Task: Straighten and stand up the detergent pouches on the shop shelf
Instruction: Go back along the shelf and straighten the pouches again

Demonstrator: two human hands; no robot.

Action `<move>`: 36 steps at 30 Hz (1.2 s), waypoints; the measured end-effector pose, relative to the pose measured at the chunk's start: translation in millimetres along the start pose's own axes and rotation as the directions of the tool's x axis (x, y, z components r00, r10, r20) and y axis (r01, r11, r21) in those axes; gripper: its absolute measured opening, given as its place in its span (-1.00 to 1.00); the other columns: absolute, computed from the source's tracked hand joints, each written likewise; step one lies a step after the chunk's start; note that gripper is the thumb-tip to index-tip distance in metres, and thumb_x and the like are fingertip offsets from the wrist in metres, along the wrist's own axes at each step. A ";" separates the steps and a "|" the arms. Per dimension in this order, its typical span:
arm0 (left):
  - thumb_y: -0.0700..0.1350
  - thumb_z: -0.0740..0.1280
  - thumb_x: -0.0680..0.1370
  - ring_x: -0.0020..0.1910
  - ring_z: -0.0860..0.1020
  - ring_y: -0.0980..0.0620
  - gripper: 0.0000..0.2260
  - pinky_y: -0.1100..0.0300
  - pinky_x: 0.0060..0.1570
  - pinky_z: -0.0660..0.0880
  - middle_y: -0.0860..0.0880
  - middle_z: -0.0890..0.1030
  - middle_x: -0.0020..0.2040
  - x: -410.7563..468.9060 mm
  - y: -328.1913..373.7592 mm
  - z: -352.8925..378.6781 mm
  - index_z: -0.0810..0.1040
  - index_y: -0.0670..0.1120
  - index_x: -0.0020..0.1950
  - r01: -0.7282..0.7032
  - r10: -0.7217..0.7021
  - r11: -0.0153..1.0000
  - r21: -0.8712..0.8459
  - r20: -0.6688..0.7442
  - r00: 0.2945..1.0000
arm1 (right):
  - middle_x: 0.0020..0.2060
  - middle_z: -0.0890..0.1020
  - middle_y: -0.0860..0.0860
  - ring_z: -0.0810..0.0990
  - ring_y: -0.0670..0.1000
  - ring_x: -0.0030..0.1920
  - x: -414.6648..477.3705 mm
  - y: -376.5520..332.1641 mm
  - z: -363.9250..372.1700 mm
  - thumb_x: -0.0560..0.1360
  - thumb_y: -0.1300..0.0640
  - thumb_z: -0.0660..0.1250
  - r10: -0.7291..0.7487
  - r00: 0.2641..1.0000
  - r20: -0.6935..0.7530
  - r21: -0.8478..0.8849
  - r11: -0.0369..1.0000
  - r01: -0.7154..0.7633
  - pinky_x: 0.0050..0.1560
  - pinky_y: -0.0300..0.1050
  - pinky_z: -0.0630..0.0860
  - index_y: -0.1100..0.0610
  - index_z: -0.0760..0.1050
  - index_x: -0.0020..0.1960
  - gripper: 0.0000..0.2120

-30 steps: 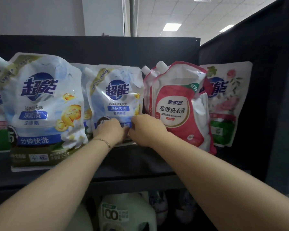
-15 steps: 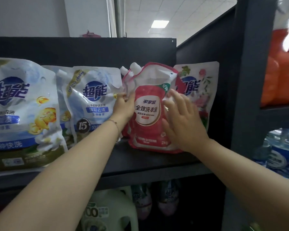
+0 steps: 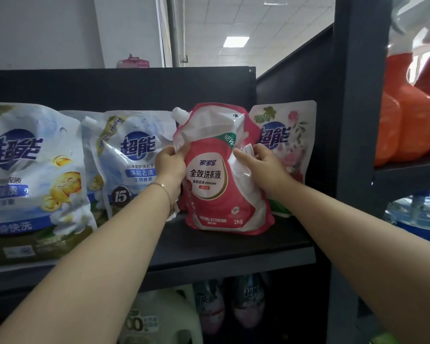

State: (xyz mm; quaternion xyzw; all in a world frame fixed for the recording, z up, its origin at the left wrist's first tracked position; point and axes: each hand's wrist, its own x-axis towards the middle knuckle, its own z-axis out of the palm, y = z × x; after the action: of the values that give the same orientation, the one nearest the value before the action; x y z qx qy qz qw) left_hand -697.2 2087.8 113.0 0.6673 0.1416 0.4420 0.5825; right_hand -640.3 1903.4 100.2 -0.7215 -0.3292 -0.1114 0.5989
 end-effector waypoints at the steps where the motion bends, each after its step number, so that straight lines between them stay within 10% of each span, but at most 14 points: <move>1: 0.15 0.38 0.52 -0.13 0.59 -0.12 -0.65 -0.12 0.00 0.56 -0.22 0.64 -0.09 -1.2 -0.2 -1.1 0.55 -0.16 -0.16 -0.010 0.010 1.000 0.000 -0.028 1.000 | -0.27 0.44 0.02 0.43 -0.02 -0.25 2.8 -3.0 1.0 0.51 -0.06 0.37 0.012 1.000 0.004 0.003 1.000 -0.012 -0.18 -0.08 0.41 0.17 0.40 -0.14 -0.69; 8: 0.05 0.37 0.55 -0.35 0.43 0.06 -0.72 0.28 -0.45 0.30 0.00 0.50 -0.34 -1.2 7.0 1.1 0.51 -0.16 -0.19 -0.071 0.089 0.993 0.099 -0.194 0.977 | -0.05 0.60 0.09 0.59 0.11 -0.02 15.5 -1.8 -9.6 0.53 0.13 0.36 0.161 0.969 -0.187 0.169 0.977 -0.130 0.07 0.08 0.57 0.20 0.49 0.07 -0.82; 14: 0.07 0.37 0.55 -0.30 0.45 -0.01 -0.69 0.17 -0.26 0.37 -0.04 0.53 -0.29 3.7 4.7 4.3 0.49 -0.13 -0.25 -0.086 0.127 0.986 0.144 -0.308 0.943 | -0.12 0.58 0.04 0.58 0.06 -0.10 20.9 3.8 5.3 0.52 0.09 0.38 0.200 0.926 -0.320 0.243 0.962 -0.124 -0.02 -0.03 0.56 0.17 0.49 -0.01 -0.84; 18: 0.08 0.34 0.56 -0.43 0.31 0.07 -0.59 0.20 -0.42 0.24 0.01 0.39 -0.41 0.0 2.2 -13.6 0.33 -0.10 -0.37 -0.159 0.242 0.948 0.276 -0.301 0.922 | -0.12 0.55 -0.04 0.55 -0.02 -0.10 20.4 10.1 6.4 0.55 0.00 0.34 0.006 0.971 -0.239 -0.043 0.999 -0.017 -0.15 -0.16 0.50 0.11 0.44 0.07 -0.78; 22: 0.15 0.38 0.51 -0.22 0.47 0.12 -0.64 0.20 -0.17 0.47 0.03 0.47 -0.08 -7.6 -4.4 -40.8 0.36 -0.07 0.05 -0.315 0.400 0.857 0.408 -0.142 0.906 | 0.27 0.45 0.11 0.41 0.09 0.27 11.2 14.8 -2.6 0.51 -0.08 0.37 -0.405 0.893 -0.197 -0.479 0.834 0.273 0.27 -0.05 0.37 0.17 0.33 0.38 -0.44; 26: 0.39 0.38 0.32 0.38 0.30 -0.10 -0.07 -0.05 0.30 0.35 -0.13 0.22 0.42 -20.8 -17.9 -68.2 0.13 -0.15 0.44 -0.590 0.603 0.396 0.704 0.285 0.745 | 0.55 0.08 0.16 0.04 0.14 0.52 -8.4 9.8 3.6 0.45 -0.37 0.15 -0.664 0.706 0.248 -0.668 0.411 0.621 0.44 0.10 0.08 0.14 0.08 0.56 -0.14; 29: 0.58 0.12 0.21 0.55 -0.23 0.02 0.11 -0.26 0.46 -0.04 0.05 -0.31 0.56 -37.3 -32.4 -73.2 -0.32 0.10 0.53 -0.694 0.360 -0.036 0.719 0.658 0.662 | 0.54 -0.33 0.07 -0.36 0.04 0.53 -16.4 12.1 19.8 0.38 -0.42 0.16 -0.520 0.614 0.593 -0.607 0.212 0.766 0.51 0.09 -0.22 0.10 -0.28 0.58 0.06; 36: 0.61 0.13 0.22 0.53 -0.35 -0.05 0.14 -0.27 0.45 -0.17 0.02 -0.33 0.56 -38.5 -54.0 -51.1 -0.34 0.07 0.54 -0.756 0.299 -0.042 0.653 0.731 0.614 | 0.58 -0.15 0.11 -0.24 0.07 0.56 -12.8 39.0 37.9 0.41 -0.51 0.05 -0.563 0.639 0.524 -0.675 0.183 0.715 0.50 0.17 -0.13 0.16 -0.16 0.59 0.04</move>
State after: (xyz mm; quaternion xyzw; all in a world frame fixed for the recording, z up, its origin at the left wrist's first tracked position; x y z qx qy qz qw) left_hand -740.1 2109.1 44.4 0.9355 -0.0139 0.3130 -0.1634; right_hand -635.0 1931.9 52.5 -0.7132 -0.5462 -0.4379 0.0370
